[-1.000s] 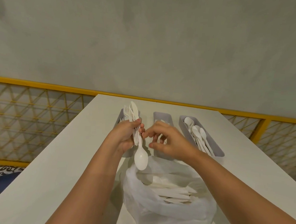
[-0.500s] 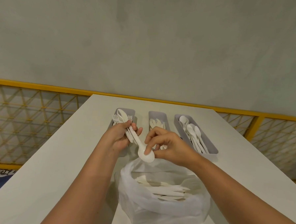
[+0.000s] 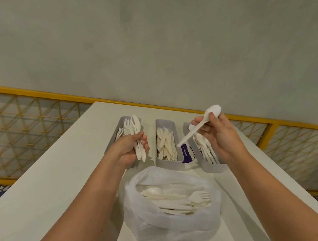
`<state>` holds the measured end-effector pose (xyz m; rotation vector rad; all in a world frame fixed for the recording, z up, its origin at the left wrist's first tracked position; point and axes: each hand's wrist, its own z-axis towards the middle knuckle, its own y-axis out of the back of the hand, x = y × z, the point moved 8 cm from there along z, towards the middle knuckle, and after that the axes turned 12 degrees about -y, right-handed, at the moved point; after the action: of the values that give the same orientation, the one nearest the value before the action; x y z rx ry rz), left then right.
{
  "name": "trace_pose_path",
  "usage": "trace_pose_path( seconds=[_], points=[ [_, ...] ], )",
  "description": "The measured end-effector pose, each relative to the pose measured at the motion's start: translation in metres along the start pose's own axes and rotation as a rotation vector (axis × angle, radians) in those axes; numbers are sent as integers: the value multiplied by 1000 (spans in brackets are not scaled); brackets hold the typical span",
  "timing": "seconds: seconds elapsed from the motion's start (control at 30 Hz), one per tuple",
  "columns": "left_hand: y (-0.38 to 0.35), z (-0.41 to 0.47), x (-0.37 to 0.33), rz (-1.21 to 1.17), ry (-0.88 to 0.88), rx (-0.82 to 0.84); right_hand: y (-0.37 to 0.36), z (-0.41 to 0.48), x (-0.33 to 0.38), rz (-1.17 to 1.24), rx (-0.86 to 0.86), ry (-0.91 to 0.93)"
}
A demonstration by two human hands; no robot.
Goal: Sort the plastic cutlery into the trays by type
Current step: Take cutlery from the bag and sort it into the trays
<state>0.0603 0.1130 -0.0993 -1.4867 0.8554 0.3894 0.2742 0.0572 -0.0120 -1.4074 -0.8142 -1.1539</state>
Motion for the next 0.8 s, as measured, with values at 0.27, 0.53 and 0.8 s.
trace_pose_path(
  seconds=[0.27,0.53,0.8],
  points=[
    [-10,-4,2,61,9,88,65,31,-5,-403,-431,-100],
    [-18,-10,1,156,-9,153,74,42,-39,-730,-447,-283],
    [-20,-9,1,200,-23,173,22,36,-31,-991,-384,-78]
  ],
)
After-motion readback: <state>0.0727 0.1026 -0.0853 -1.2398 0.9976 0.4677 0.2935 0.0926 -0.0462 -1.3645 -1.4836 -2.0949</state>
